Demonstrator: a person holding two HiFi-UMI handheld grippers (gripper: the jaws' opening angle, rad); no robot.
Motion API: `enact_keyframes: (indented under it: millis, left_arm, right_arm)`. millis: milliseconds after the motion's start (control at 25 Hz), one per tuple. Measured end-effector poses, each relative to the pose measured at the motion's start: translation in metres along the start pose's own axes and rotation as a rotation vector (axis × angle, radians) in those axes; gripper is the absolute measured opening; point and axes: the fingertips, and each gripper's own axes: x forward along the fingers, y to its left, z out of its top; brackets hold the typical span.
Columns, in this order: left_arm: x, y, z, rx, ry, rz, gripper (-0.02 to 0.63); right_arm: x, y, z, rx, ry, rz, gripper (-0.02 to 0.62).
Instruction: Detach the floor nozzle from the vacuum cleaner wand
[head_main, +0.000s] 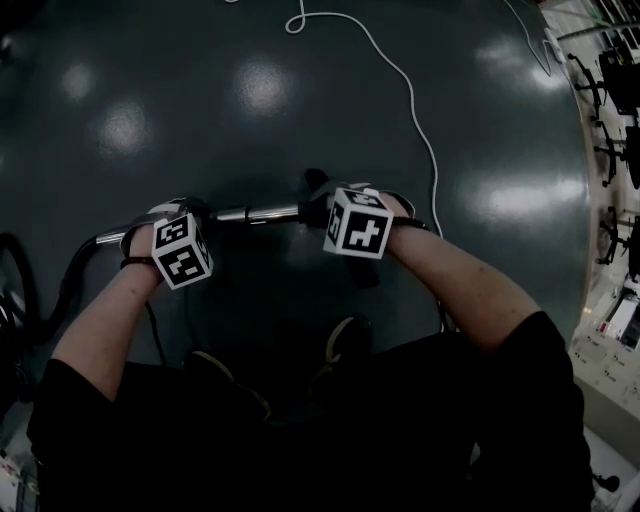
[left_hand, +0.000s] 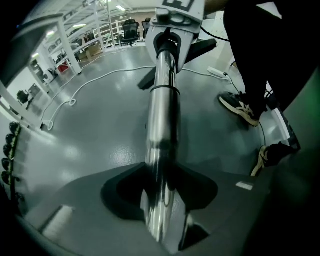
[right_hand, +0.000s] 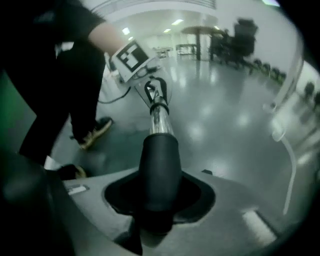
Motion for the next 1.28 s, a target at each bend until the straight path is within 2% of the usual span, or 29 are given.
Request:
enact_keyframes:
  millis: [40,80,120,240,400,600,760,880,1160,1200,1280]
  left_arm:
    - [0.001,0.003,-0.002,-0.003,0.006,0.005,0.173]
    - [0.002,0.006,-0.004,-0.009,0.007,0.008,0.173]
    - [0.004,0.008,-0.005,-0.013,0.007,0.009,0.173]
    - [0.016,0.004,-0.012,0.007,0.044,-0.001,0.173]
    - [0.041,-0.003,-0.02,0.031,0.122,-0.009,0.172]
    - [0.065,-0.001,-0.027,0.029,0.191,0.025,0.173]
    - [0.08,-0.003,-0.031,0.036,0.235,0.038,0.173]
    - [0.09,-0.006,-0.034,0.04,0.265,0.046,0.173]
    - [0.093,-0.006,-0.037,0.018,0.306,0.028,0.178]
    - [0.093,-0.007,-0.037,0.01,0.308,0.026,0.179]
    - [0.09,-0.012,-0.039,-0.02,0.298,0.003,0.191]
  right_arm:
    - [-0.004,0.004,-0.004,0.076,-0.027,0.092,0.126]
    - [-0.009,0.004,-0.008,0.107,-0.052,0.133,0.126]
    - [-0.012,-0.001,-0.013,0.098,-0.066,0.119,0.126]
    - [0.002,-0.022,-0.031,-0.029,-0.029,-0.052,0.126]
    - [0.037,-0.026,-0.046,-0.138,0.002,-0.138,0.126]
    - [0.057,-0.037,-0.057,-0.129,-0.018,-0.278,0.127]
    - [0.065,-0.035,-0.058,-0.137,-0.03,-0.342,0.127]
    - [0.074,-0.033,-0.064,-0.167,0.019,-0.379,0.127]
    - [0.101,-0.019,-0.083,-0.174,0.165,-0.302,0.192]
    - [0.103,-0.015,-0.082,-0.162,0.162,-0.285,0.209]
    - [0.107,-0.008,-0.078,-0.146,0.149,-0.258,0.283]
